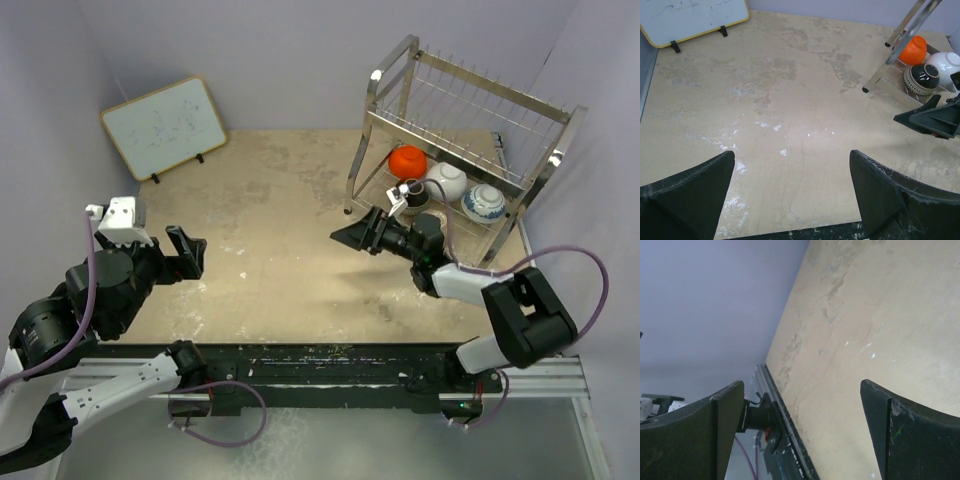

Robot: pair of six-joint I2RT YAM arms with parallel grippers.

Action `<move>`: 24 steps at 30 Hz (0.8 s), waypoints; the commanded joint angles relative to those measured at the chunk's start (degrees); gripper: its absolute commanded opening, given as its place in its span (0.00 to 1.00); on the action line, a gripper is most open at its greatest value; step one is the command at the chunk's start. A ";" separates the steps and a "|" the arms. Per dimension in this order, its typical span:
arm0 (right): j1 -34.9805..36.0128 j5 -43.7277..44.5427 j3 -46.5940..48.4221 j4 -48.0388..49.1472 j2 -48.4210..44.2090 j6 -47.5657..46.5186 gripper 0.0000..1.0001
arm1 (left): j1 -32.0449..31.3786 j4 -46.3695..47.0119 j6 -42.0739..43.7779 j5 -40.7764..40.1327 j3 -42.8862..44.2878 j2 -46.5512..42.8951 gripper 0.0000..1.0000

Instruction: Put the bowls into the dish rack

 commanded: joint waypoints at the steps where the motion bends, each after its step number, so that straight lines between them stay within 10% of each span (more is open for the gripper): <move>1: 6.23 7.31 -2.45 -5.35 -8.88 -4.03 0.99 | 0.09 2.45 -0.81 0.69 -0.35 0.88 0.99; 10: 18.29 26.95 4.61 -45.34 -25.53 -20.75 0.99 | 0.03 5.14 -0.97 2.11 -3.41 2.01 0.99; 24: 21.22 36.62 7.78 -60.59 -34.04 -27.40 0.99 | 0.04 8.04 -4.32 5.13 -10.76 3.76 0.99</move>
